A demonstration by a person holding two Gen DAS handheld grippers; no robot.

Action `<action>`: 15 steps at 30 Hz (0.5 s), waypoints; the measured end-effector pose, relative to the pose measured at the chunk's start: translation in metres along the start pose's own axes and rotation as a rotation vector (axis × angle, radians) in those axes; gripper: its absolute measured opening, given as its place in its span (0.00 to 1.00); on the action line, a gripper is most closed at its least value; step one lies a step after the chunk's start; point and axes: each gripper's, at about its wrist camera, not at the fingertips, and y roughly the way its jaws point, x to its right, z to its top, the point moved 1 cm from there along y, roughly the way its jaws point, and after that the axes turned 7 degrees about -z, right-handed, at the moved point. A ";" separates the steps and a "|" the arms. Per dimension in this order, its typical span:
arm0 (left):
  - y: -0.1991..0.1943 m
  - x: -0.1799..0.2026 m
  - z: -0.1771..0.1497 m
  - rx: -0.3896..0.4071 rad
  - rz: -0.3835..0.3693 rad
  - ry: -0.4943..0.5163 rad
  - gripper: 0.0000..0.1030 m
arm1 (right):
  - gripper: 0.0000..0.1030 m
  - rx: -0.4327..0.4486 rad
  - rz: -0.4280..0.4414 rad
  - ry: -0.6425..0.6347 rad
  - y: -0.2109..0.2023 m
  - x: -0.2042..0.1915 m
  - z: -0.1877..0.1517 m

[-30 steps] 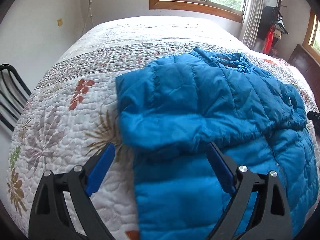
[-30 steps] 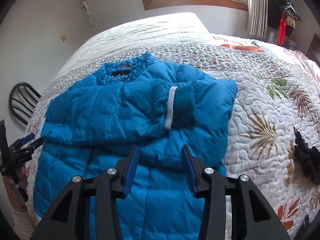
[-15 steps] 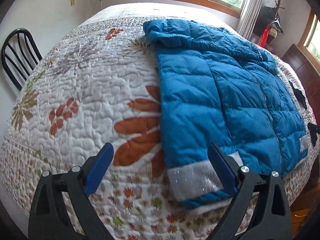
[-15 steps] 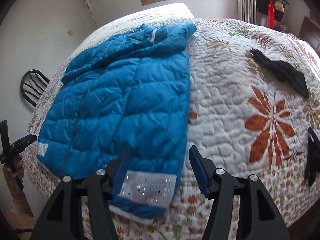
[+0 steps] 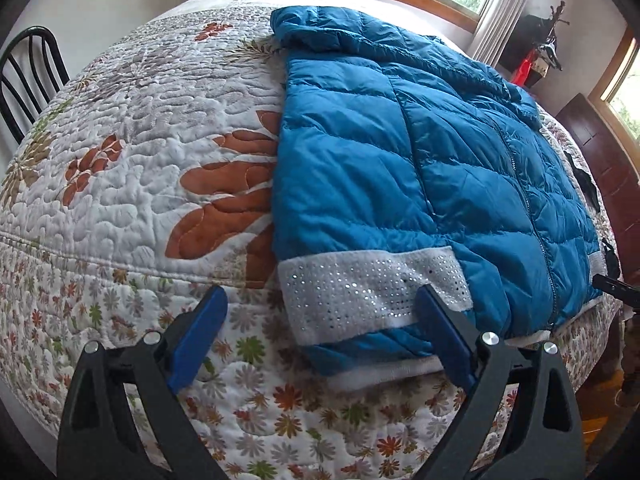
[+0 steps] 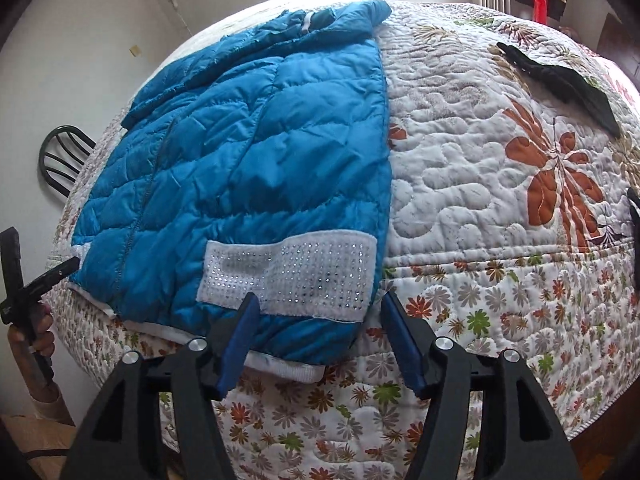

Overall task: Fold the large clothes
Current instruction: 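Move both tools to the silver-banded hem and grasp it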

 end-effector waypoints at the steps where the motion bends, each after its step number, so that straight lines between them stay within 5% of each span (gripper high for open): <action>1: 0.001 0.001 -0.001 0.000 -0.001 -0.002 0.92 | 0.63 0.002 0.003 0.002 0.000 0.000 0.000; 12: 0.005 0.018 -0.007 -0.022 -0.134 -0.016 0.90 | 0.45 0.016 0.050 -0.004 0.003 -0.005 -0.004; 15: 0.006 0.022 -0.007 -0.022 -0.098 0.003 0.77 | 0.40 0.022 0.060 0.000 0.003 -0.003 -0.005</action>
